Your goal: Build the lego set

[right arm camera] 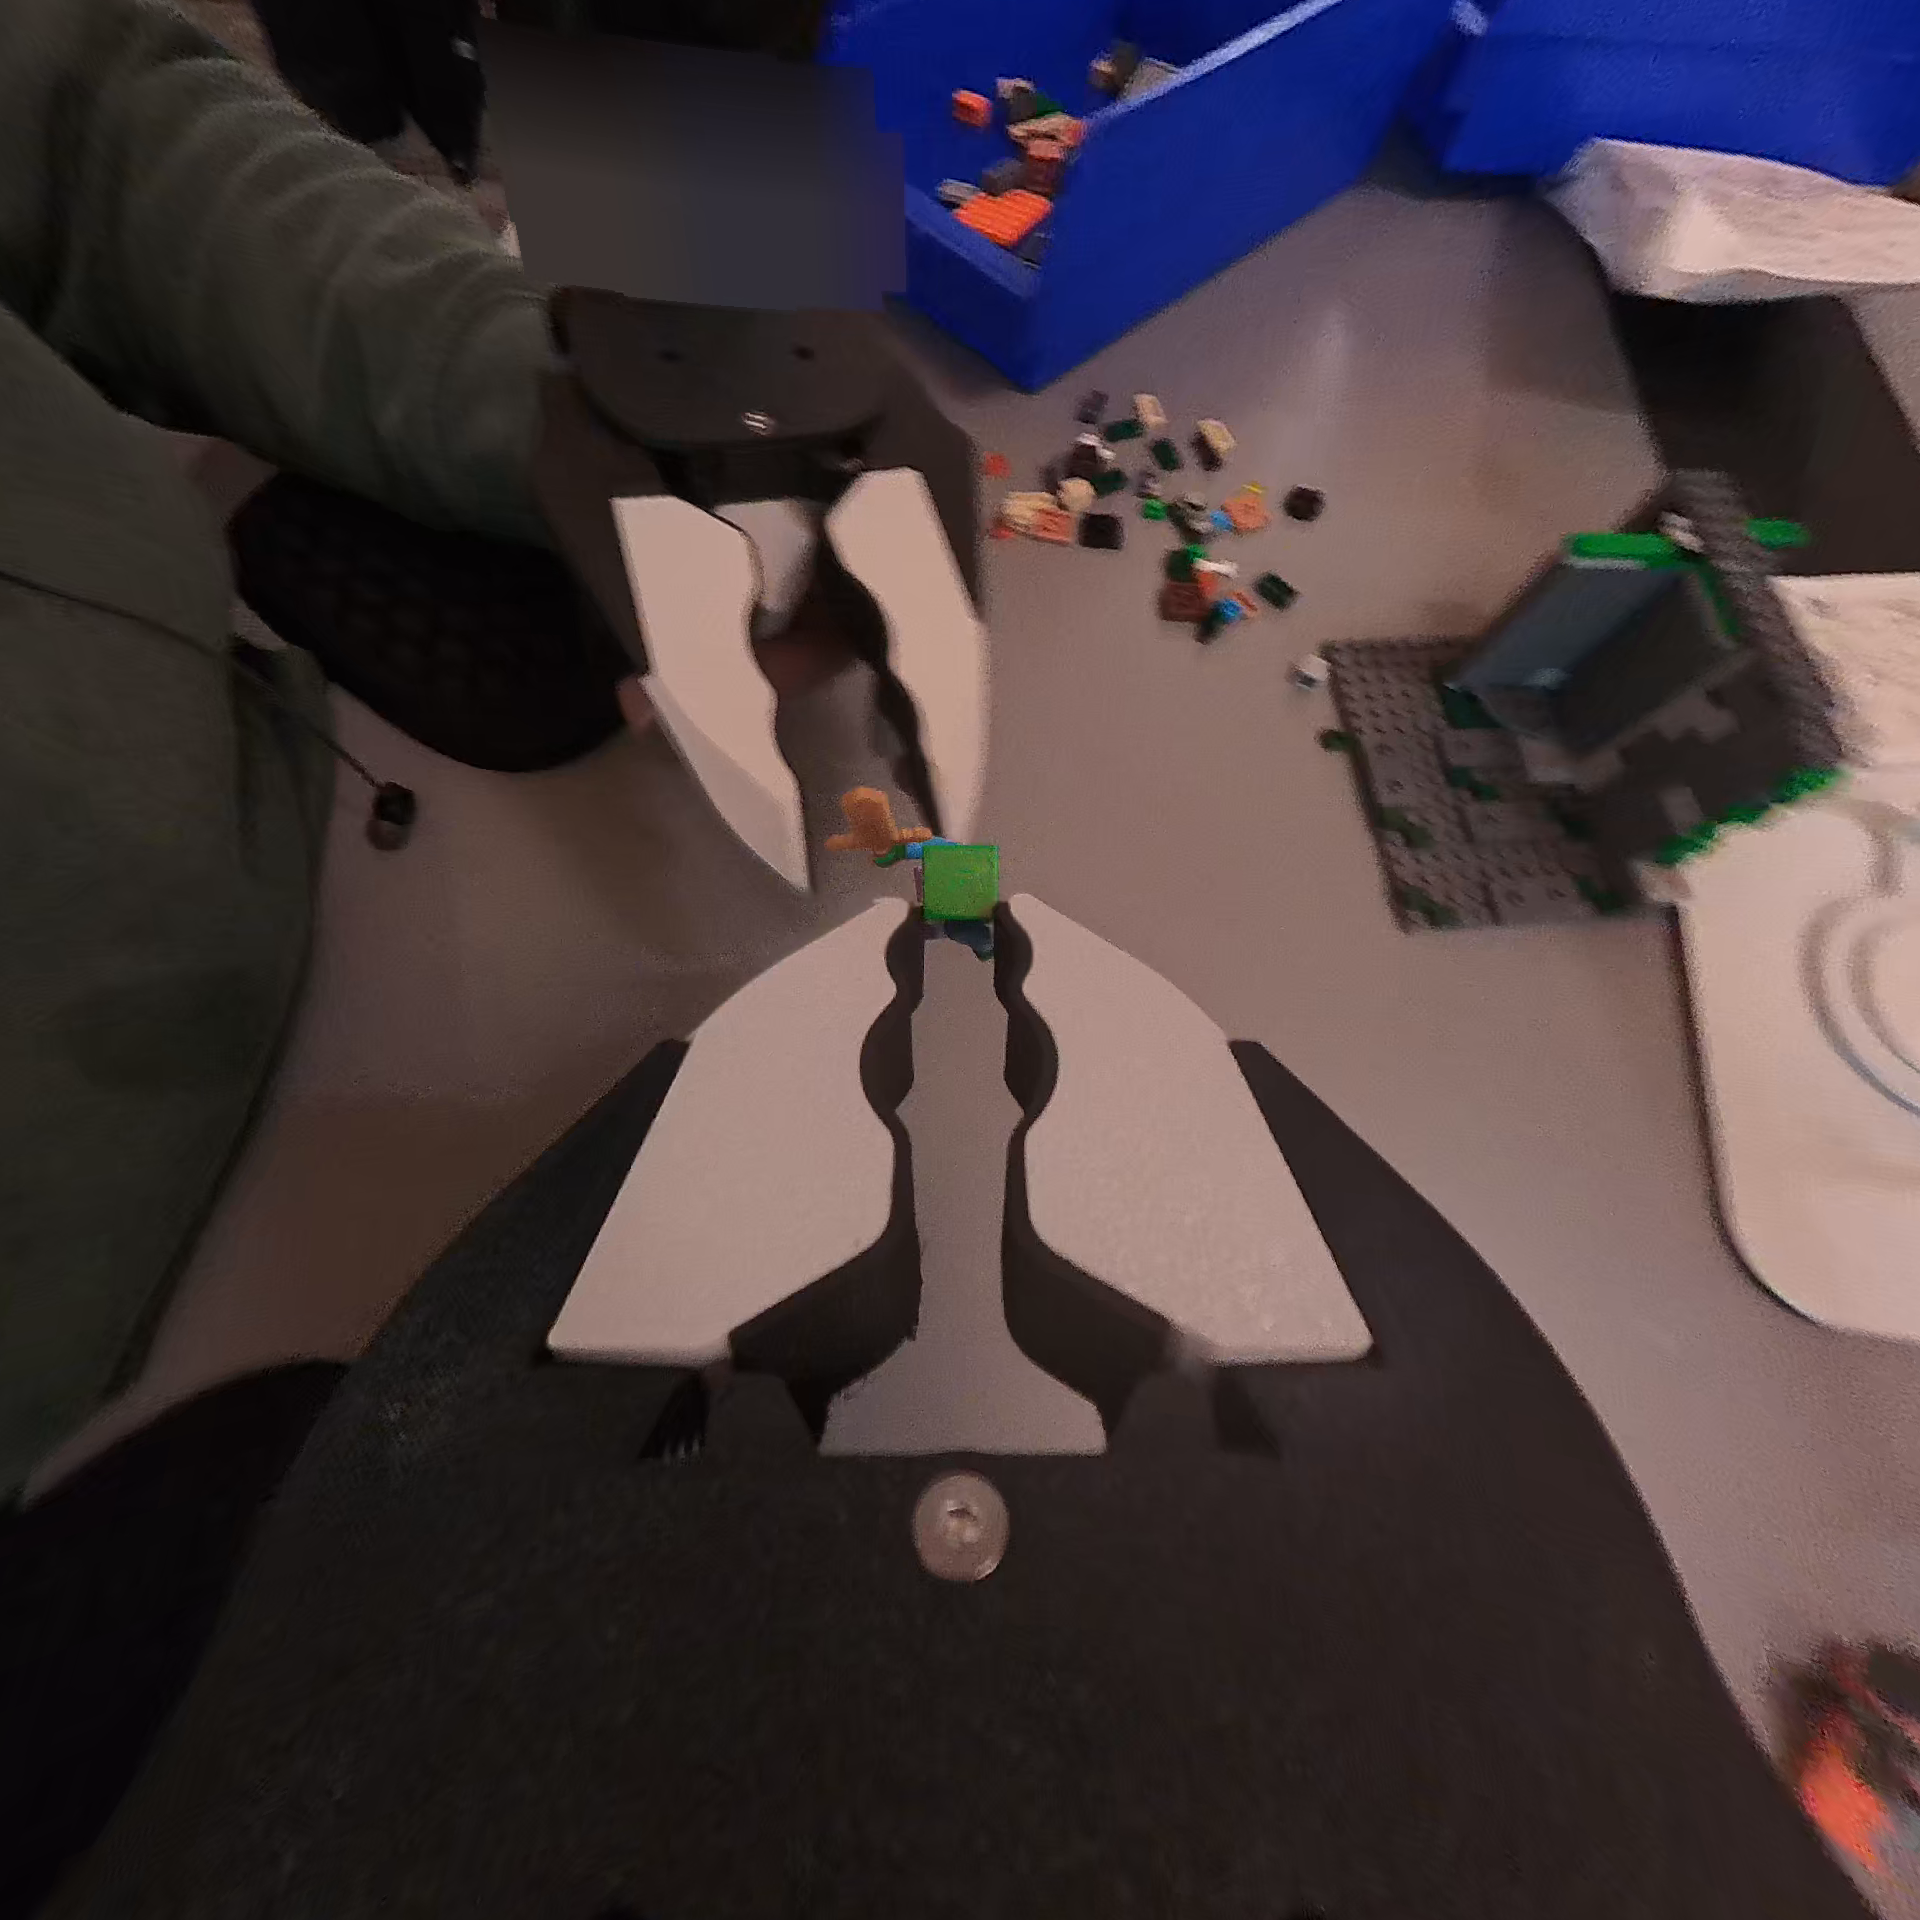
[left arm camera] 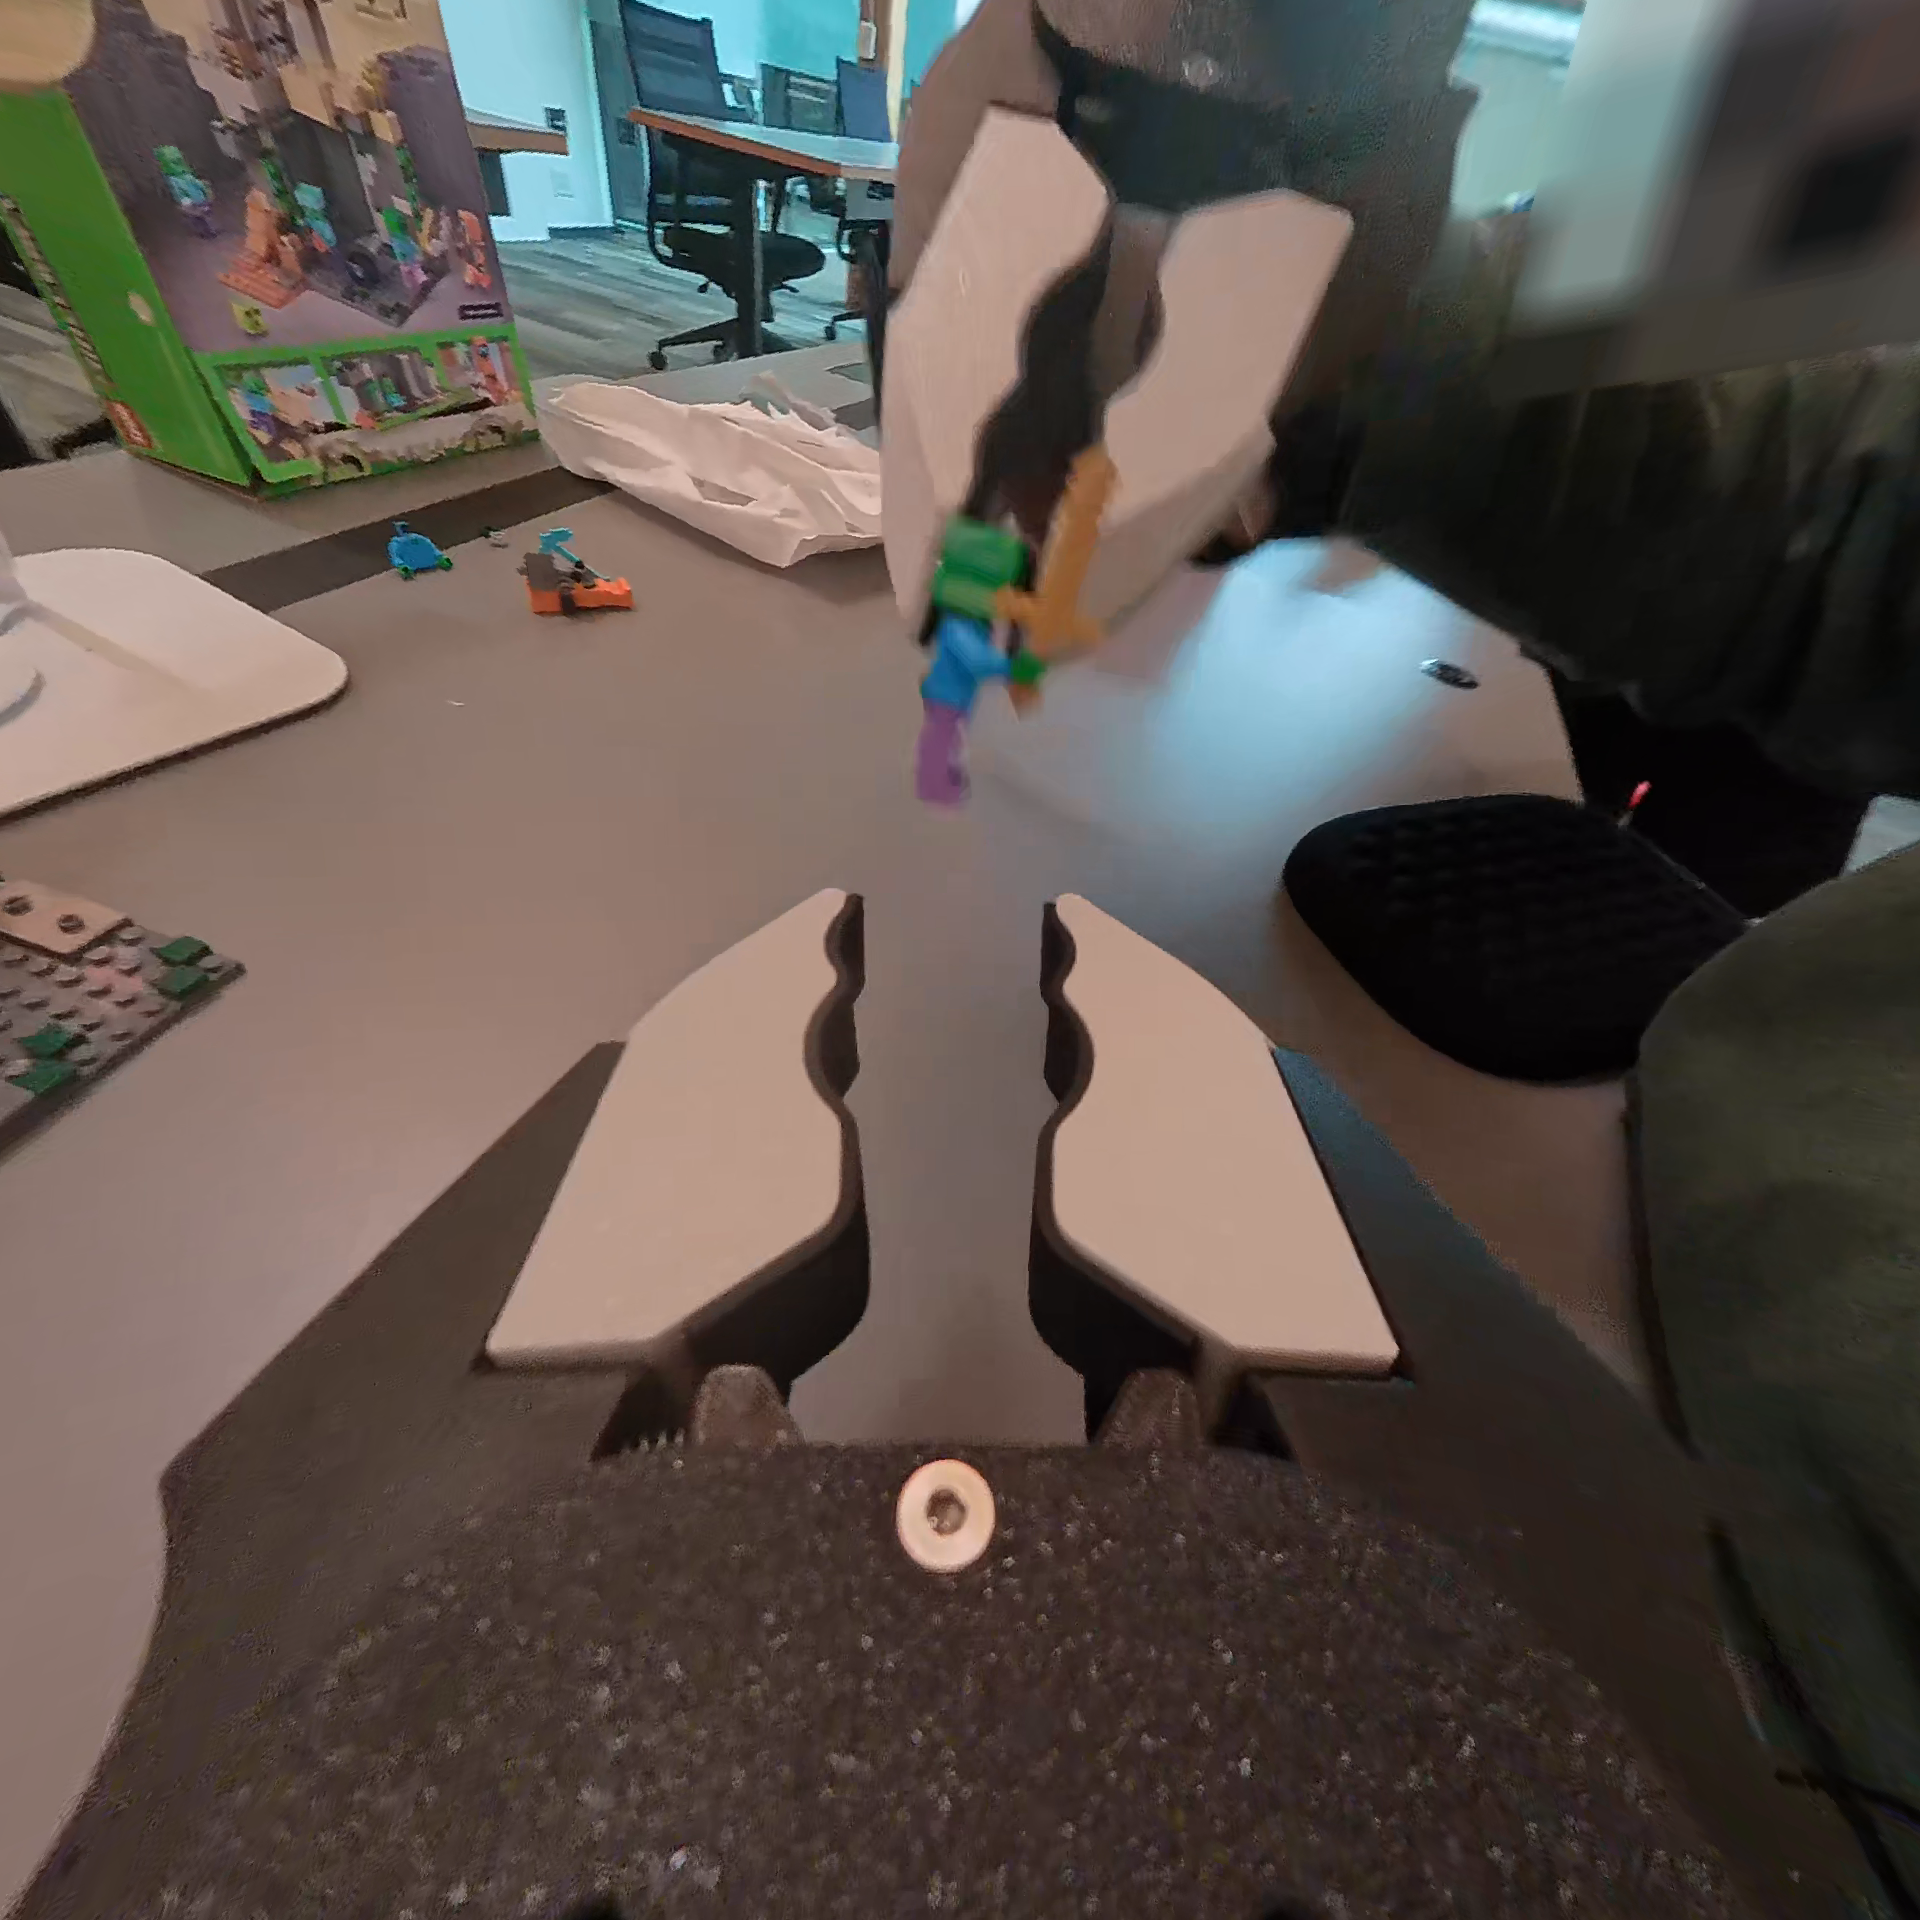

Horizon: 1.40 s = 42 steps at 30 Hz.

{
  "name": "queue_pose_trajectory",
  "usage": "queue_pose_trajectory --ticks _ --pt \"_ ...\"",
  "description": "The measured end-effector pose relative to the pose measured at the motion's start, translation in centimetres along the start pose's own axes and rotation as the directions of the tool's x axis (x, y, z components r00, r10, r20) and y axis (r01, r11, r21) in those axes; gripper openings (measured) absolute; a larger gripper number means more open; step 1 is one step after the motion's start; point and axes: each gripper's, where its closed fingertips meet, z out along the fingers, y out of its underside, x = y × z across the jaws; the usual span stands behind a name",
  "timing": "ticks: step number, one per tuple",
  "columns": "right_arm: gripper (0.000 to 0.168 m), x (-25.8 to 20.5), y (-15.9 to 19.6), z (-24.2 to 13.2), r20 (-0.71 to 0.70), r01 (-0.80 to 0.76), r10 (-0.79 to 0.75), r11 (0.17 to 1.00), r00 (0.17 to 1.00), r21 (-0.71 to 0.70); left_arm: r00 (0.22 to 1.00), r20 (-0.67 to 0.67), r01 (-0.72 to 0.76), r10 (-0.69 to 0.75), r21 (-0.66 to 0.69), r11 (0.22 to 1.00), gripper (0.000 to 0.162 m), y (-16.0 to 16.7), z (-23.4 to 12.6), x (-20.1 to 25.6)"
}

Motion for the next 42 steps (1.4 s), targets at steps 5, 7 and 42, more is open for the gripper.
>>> queue_pose_trajectory --ticks 5,7,42 --pt "0.012 6.6 1.9 -5.8 -0.165 -0.073 0.065 0.996 0.984 -0.044 0.989 0.106 -0.096 0.102 -0.06 0.994 0.014 0.7 -0.2 -1.0" --pt "0.012 9.5 2.7 -8.0 -0.233 -0.099 0.083 0.994 0.969 -0.055 0.98 0.152 -0.115 0.125 -0.073 0.991 0.004 0.7 -0.5 -1.5" --pt "0.015 28.1 16.9 -3.3 -0.164 -0.186 0.151 0.957 0.975 -0.221 0.957 0.236 -0.128 0.169 -0.179 0.975 0.0 3.2 0.4 -4.6"
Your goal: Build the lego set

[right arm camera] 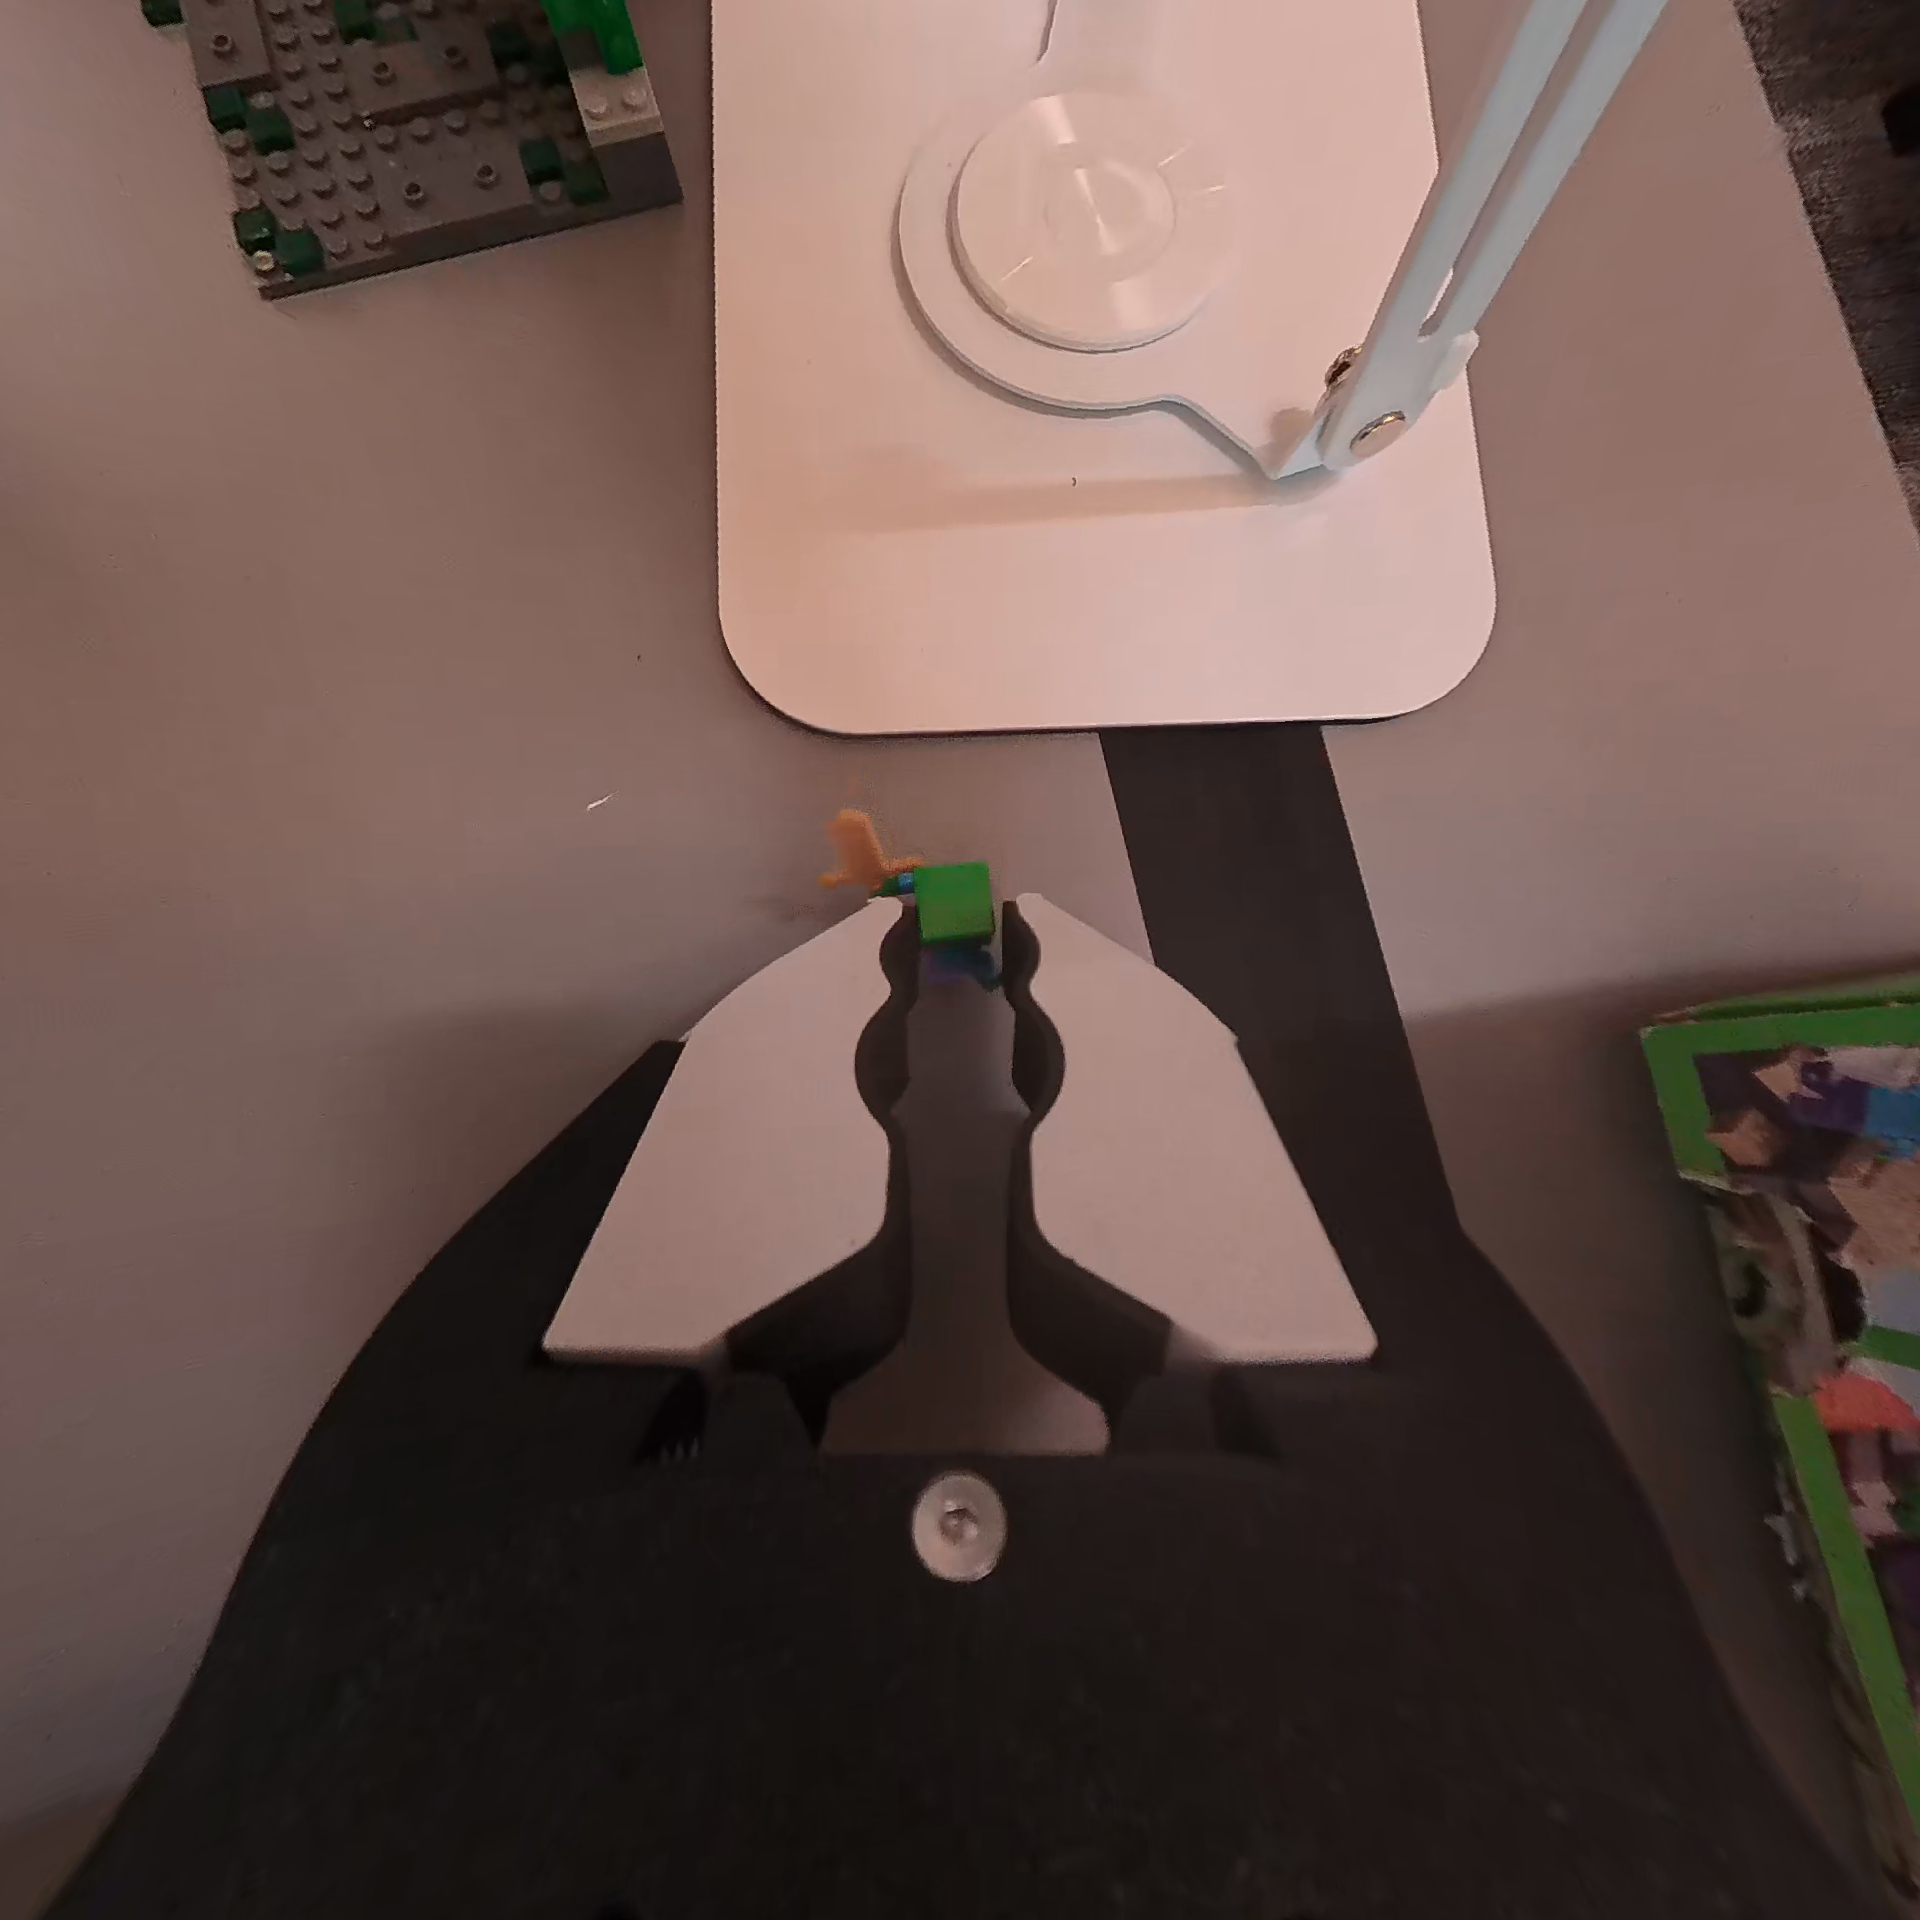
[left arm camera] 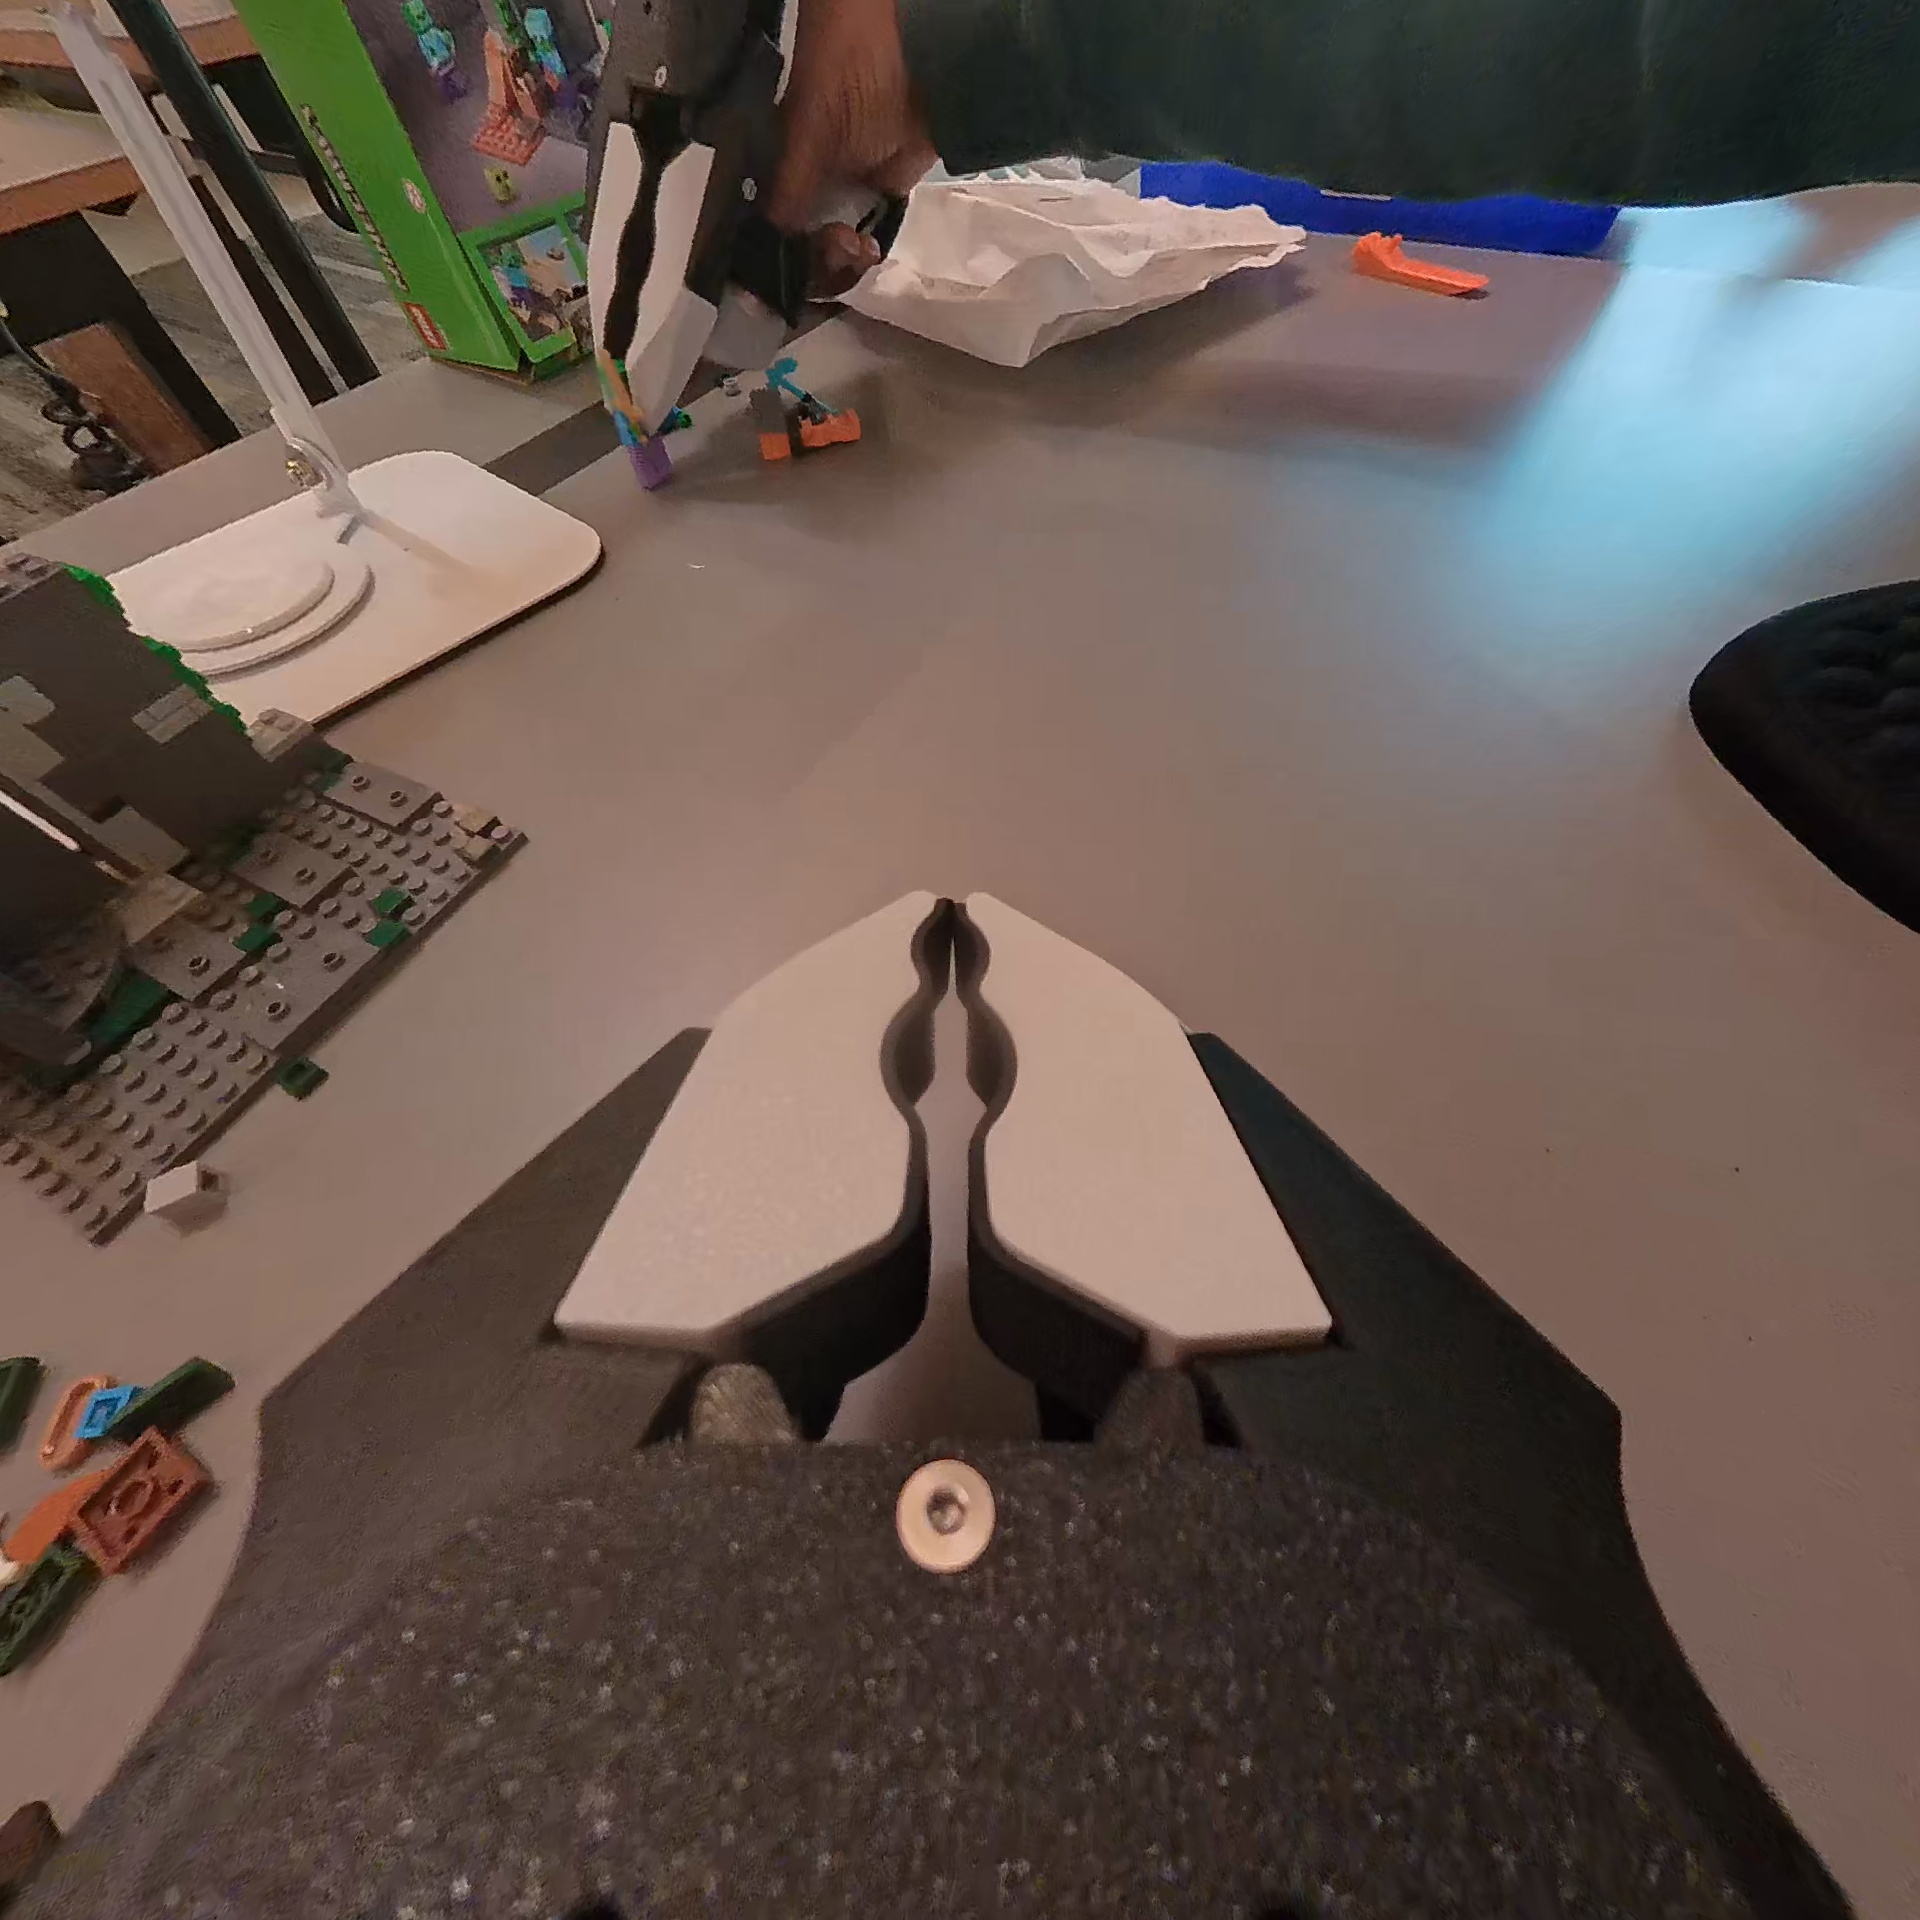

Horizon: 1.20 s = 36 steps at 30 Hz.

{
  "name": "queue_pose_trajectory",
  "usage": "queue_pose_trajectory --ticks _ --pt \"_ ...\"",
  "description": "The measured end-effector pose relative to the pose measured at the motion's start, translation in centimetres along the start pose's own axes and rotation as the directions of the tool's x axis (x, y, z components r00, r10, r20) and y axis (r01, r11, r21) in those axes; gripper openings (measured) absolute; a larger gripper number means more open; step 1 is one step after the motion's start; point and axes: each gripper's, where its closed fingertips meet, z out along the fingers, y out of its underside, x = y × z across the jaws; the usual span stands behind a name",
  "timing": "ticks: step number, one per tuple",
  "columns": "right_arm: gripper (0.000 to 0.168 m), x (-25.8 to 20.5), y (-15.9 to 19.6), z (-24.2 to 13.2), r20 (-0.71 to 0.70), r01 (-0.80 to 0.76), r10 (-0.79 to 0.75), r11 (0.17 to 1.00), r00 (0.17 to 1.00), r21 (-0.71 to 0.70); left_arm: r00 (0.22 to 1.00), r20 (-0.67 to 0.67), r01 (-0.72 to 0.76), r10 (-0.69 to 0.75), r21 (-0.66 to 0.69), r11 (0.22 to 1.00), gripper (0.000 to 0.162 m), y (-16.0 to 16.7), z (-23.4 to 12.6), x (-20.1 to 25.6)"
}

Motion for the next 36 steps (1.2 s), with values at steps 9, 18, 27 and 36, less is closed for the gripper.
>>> queue_pose_trajectory --ticks 9,18,27,36 --pt "0.019 0.0 -0.1 -0.7 -0.017 0.002 -0.002 1.0 1.0 0.001 1.0 -0.003 -0.001 0.001 -0.003 1.0 0.0 0.0 0.0 0.1" --pt "0.021 0.2 -0.2 -2.6 -0.048 0.003 -0.004 1.0 0.999 -0.013 1.0 -0.009 -0.003 0.003 -0.004 1.0 0.0 0.0 0.1 0.2" --pt "0.021 -1.8 0.7 -3.4 -0.058 0.048 -0.054 0.995 0.997 -0.086 1.0 -0.018 -0.013 0.013 -0.01 1.0 0.0 0.1 0.1 0.4" --pt "0.034 -4.3 2.7 -1.9 -0.153 0.3 -0.366 0.893 0.918 -0.335 1.0 -0.019 -0.015 0.015 -0.013 1.0 0.0 0.2 0.0 0.4"
